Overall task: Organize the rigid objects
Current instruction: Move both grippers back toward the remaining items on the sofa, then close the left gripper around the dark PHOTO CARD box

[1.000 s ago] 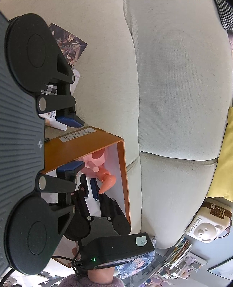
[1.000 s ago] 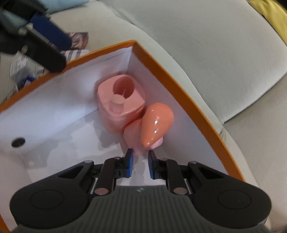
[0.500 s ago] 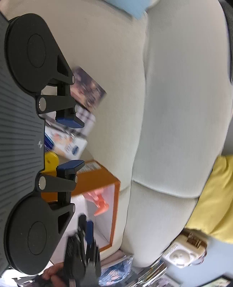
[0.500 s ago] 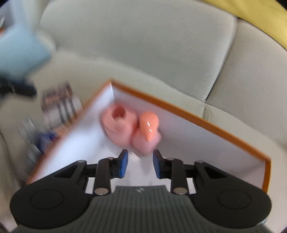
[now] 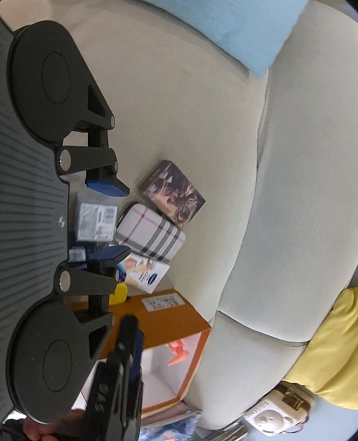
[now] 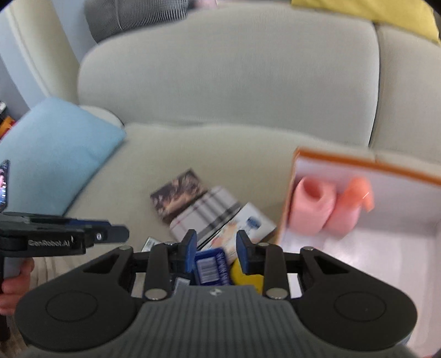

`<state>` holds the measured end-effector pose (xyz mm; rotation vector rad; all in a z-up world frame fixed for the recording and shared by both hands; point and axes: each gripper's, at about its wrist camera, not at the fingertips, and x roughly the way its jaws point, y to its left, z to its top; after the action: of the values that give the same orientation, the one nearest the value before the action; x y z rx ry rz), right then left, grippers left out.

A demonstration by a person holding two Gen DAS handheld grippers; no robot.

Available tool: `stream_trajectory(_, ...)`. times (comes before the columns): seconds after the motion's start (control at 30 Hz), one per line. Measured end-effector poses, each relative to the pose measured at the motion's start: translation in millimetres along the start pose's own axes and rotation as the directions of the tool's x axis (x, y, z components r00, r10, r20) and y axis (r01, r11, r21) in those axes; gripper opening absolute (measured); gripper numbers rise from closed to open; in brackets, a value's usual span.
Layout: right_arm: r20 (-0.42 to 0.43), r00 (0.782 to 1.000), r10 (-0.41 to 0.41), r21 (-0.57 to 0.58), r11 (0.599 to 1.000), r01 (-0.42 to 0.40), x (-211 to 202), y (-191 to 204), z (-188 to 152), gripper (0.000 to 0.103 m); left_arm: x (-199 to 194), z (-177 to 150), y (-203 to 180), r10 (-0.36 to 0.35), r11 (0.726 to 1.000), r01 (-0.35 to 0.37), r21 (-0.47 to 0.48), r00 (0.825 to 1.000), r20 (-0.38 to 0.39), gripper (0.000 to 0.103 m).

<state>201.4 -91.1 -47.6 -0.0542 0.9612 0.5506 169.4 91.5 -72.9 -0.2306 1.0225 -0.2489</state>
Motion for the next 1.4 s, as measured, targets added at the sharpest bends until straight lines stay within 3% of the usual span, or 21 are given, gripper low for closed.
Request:
stream_trajectory(0.2,-0.079,0.996,-0.037,0.050,0.998,0.041,43,15,6,0.039,33,27,14,-0.006,0.989,0.009,0.148,1.000,-0.020,0.054)
stream_trajectory(0.3,-0.106,0.993,-0.056,0.072,0.995,0.064,58,13,12,0.045,53,41,24,-0.023,0.983,0.030,0.180,0.999,-0.037,0.065)
stream_trajectory(0.6,-0.152,0.981,-0.122,0.038,0.991,0.129,109,19,23,0.045,120,67,52,-0.071,0.992,0.086,0.092,0.986,-0.153,0.066)
stream_trajectory(0.67,-0.155,0.980,-0.124,0.033,0.991,0.131,115,17,24,0.045,130,67,56,-0.105,0.991,0.117,0.057,0.978,-0.178,0.076)
stream_trajectory(0.8,-0.172,0.975,-0.140,0.005,0.990,0.143,125,17,23,0.045,139,71,58,-0.125,0.991,0.132,0.021,0.970,-0.208,0.080)
stream_trajectory(0.93,-0.176,0.975,-0.133,0.017,0.990,0.138,135,15,20,0.049,144,71,48,-0.106,0.991,0.120,0.054,0.970,-0.218,0.084)
stream_trajectory(1.0,-0.173,0.977,-0.125,0.031,0.991,0.132,137,12,19,0.050,144,70,40,-0.094,0.991,0.112,0.073,0.972,-0.216,0.083)
stream_trajectory(1.1,-0.177,0.978,-0.114,0.035,0.992,0.122,141,10,19,0.050,139,70,35,-0.073,0.993,0.091,0.077,0.975,-0.208,0.073)
stream_trajectory(1.23,-0.177,0.979,-0.097,0.043,0.993,0.107,141,7,19,0.050,123,71,32,-0.030,0.995,0.047,0.083,0.981,-0.192,0.051)
stream_trajectory(1.33,-0.173,0.981,-0.093,0.042,0.994,0.101,141,6,18,0.050,106,71,31,-0.035,0.996,0.048,0.075,0.986,-0.162,0.036)
stream_trajectory(1.4,-0.174,0.981,-0.091,0.038,0.994,0.099,141,6,18,0.050,96,73,32,-0.069,0.996,0.076,0.045,0.987,-0.147,0.033)
